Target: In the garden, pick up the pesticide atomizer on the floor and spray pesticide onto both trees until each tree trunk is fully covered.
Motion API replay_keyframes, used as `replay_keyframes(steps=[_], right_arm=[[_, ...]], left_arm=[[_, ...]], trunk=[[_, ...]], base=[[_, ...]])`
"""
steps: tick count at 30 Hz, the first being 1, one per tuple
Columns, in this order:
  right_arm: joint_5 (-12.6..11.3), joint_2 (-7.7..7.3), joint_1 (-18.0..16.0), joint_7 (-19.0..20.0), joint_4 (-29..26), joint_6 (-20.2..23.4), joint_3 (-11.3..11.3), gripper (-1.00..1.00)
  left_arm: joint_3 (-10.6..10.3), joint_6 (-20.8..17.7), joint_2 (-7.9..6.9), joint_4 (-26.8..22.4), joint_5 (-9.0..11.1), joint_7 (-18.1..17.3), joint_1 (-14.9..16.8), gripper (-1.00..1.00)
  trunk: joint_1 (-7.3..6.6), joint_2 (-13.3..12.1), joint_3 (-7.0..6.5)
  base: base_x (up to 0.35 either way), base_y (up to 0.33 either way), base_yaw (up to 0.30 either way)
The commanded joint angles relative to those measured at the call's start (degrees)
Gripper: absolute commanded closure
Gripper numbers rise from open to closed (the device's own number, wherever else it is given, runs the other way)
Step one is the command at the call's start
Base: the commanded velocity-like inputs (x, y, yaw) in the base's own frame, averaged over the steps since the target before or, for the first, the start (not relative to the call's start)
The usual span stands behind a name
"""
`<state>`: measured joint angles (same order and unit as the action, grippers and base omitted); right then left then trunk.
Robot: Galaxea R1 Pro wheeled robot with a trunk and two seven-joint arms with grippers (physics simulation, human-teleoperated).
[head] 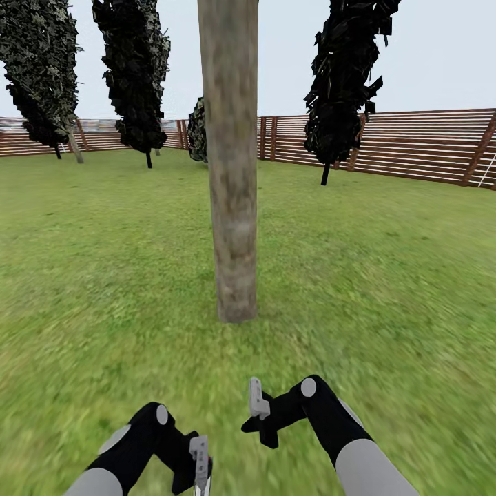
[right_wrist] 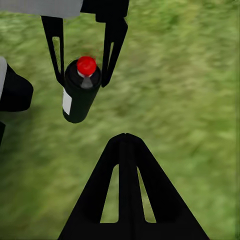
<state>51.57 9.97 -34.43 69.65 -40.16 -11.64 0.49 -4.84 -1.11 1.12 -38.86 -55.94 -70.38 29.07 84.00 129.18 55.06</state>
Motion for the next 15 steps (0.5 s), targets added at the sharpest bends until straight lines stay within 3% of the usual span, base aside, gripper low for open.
replay_keyframes(steps=[1, 15], right_arm=[[0.5, 0.02, 0.0, 0.0, -0.1, -0.6, 0.0, 1.0], [0.5, 0.02, 0.0, 0.1, -0.1, -0.7, 0.0, 1.0]], left_arm=[[-0.1, -0.1, 0.27, -0.1, -0.2, -0.1, 0.0, 1.0], [-0.3, -0.4, 3.57, -0.4, -0.3, 0.5, 0.4, 1.0]], trunk=[[-0.01, 0.0, 0.05], [-0.01, 0.0, 0.05]], base=[[0.0, 0.0, 0.0], [0.0, 0.0, 0.0]])
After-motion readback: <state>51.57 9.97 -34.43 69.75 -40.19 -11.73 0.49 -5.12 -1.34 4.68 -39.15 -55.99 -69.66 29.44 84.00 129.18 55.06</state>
